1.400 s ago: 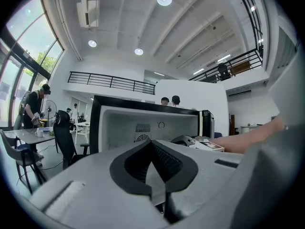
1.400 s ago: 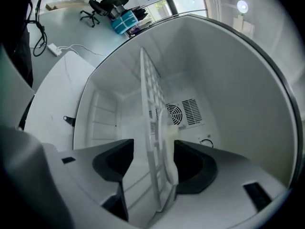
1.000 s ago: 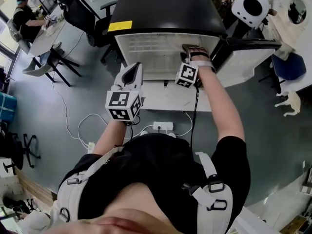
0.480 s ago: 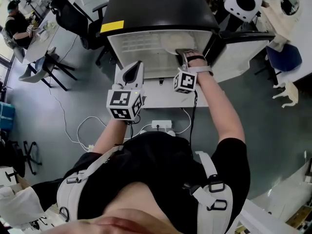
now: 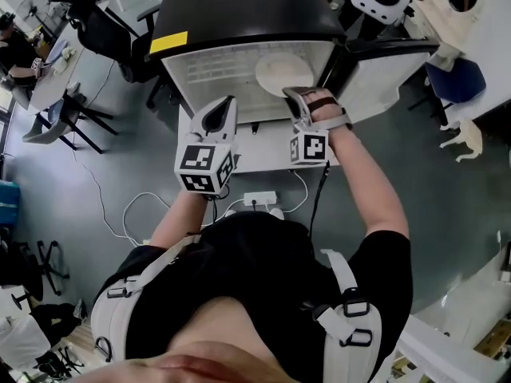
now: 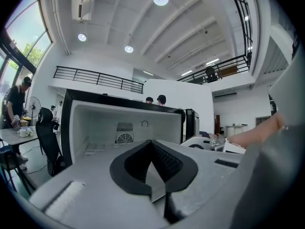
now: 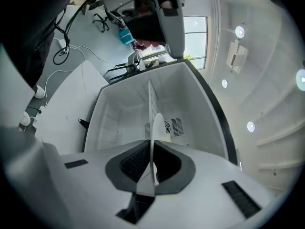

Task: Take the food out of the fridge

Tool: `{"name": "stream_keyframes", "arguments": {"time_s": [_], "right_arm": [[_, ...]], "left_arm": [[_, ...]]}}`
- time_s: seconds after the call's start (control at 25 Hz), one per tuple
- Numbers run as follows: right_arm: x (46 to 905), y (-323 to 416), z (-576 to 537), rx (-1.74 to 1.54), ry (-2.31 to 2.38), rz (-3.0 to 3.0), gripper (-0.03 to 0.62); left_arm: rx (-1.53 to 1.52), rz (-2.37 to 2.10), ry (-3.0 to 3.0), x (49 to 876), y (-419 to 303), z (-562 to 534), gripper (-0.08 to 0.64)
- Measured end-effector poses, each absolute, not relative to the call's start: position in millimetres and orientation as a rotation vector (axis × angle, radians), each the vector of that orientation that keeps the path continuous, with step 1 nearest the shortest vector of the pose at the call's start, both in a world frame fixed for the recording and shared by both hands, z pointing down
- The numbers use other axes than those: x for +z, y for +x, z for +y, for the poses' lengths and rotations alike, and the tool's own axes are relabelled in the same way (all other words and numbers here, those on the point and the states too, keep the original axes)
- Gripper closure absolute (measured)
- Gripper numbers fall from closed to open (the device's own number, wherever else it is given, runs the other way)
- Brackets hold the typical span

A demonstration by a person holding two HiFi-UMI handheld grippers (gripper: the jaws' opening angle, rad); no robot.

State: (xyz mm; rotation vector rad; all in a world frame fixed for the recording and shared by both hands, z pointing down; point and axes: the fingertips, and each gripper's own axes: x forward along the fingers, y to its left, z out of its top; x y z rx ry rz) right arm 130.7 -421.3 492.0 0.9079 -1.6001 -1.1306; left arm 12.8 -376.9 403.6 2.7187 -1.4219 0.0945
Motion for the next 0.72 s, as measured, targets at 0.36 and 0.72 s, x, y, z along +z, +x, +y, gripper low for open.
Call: {"name": "stream_keyframes", "arguments": {"time_s": [0.36,0.72], "right_arm": [[445,127,-364,-1.221,0.942,-1.627,0.566],[435,129,-338,-1.207,0.955,-1.623,0.568]], "left_arm": [[0.089,-1.378,2.729,406,22,-383,0.557],[0.090,-1.359,2.722,413,27,-386,0.557]]}}
